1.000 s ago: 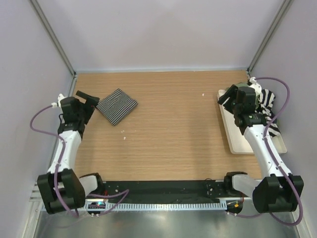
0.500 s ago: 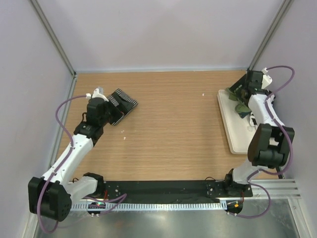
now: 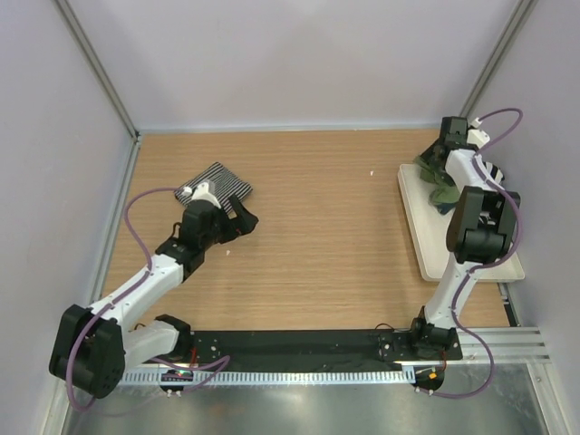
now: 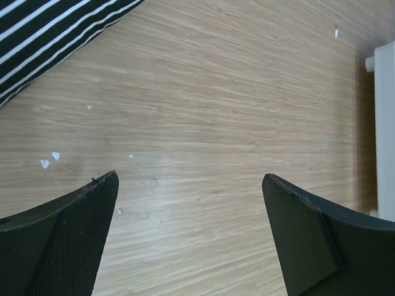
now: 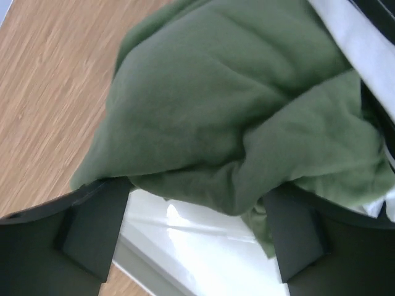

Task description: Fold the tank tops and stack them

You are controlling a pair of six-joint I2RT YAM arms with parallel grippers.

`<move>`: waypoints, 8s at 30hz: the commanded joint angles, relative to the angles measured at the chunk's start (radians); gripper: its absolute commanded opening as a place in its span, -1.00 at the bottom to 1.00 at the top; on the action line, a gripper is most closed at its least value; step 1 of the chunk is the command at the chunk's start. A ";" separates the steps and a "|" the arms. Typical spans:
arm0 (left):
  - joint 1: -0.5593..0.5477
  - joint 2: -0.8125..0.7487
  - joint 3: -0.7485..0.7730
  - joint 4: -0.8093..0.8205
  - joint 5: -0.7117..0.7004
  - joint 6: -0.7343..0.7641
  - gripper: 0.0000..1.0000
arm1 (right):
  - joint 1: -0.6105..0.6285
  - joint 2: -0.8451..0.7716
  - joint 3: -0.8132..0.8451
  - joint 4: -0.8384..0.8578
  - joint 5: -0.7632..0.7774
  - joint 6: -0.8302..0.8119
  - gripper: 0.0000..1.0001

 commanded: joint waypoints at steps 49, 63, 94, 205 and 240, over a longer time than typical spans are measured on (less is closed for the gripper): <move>-0.058 0.299 0.167 -0.020 -0.199 0.084 0.96 | 0.509 -0.702 -0.570 0.136 -0.606 -0.240 0.68; 0.063 0.713 0.465 -0.113 -0.015 0.001 0.79 | 0.664 -0.447 -0.560 0.158 -0.456 -0.230 0.42; 0.223 0.235 0.296 -0.223 -0.047 -0.062 0.99 | 1.150 -0.081 -0.248 0.113 -0.196 -0.210 0.12; 0.028 0.261 0.095 0.137 0.163 0.050 0.53 | 0.802 -0.990 -0.740 0.056 0.240 0.008 -0.95; -0.003 0.264 0.112 0.125 0.169 0.062 0.52 | 0.709 -0.727 -0.834 -0.030 -0.018 -0.061 0.18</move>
